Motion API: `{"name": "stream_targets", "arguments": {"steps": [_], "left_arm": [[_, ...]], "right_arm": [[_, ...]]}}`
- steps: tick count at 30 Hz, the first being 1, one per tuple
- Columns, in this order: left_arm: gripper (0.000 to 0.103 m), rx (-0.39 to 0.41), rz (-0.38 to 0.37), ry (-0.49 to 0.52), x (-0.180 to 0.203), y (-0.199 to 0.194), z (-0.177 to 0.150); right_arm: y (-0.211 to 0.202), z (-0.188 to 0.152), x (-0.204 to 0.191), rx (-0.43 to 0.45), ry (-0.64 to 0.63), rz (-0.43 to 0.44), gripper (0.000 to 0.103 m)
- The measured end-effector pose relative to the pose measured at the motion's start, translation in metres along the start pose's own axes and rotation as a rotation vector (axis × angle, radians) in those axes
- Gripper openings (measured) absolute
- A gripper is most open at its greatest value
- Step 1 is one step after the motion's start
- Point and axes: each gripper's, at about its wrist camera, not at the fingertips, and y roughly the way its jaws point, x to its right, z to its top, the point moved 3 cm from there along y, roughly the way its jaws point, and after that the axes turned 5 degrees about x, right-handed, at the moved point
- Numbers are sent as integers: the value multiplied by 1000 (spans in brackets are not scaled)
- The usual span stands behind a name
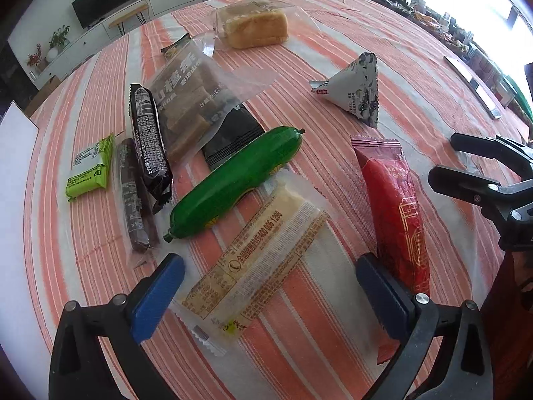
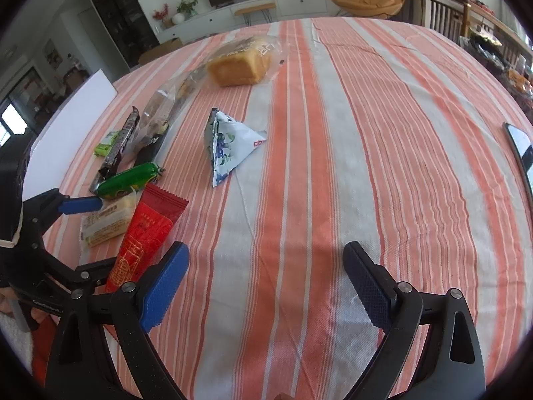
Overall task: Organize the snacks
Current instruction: 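Grasp the cream wafer bar with the left tool while the right tool grasps the red pastry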
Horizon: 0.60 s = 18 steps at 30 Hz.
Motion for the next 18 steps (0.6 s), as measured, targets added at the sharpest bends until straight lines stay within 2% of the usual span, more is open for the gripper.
{"name": "stream_targets", "arguments": {"steps": [1,3,7,10,13,14,15,16,17,18], "left_arm": [[85,26,1,2,3,-5,-2],[29,57,4,-12,6,-15,-9],[29,47,15,-147,-7,-31,-33],[29,120,105,-260,-31,-53,-54],[30,186,120,-401,-60,-61,-74],[37,181,115,-425,-65,-58,-78],[48,168,113,-441,-67,-53,-82],[53,163,114,-448,-68,-50,-85],[60,190,120,-434,-65,-51,-85],[70,184,139,-420,-64,-50,-85]], "right_arm": [[0,0,-1,-1,-6,-3,95],[0,-2,-2,-1,-18,-4,95],[0,-2,-2,-2,-36,-8,95],[1,-3,-3,-1,-43,-14,95],[-2,-2,3,16,6,21,95],[-4,-1,7,26,38,38,95],[-5,0,11,34,76,58,95],[-7,1,16,41,118,76,95],[-9,0,20,45,156,90,95],[-11,0,23,38,191,101,94]]}}
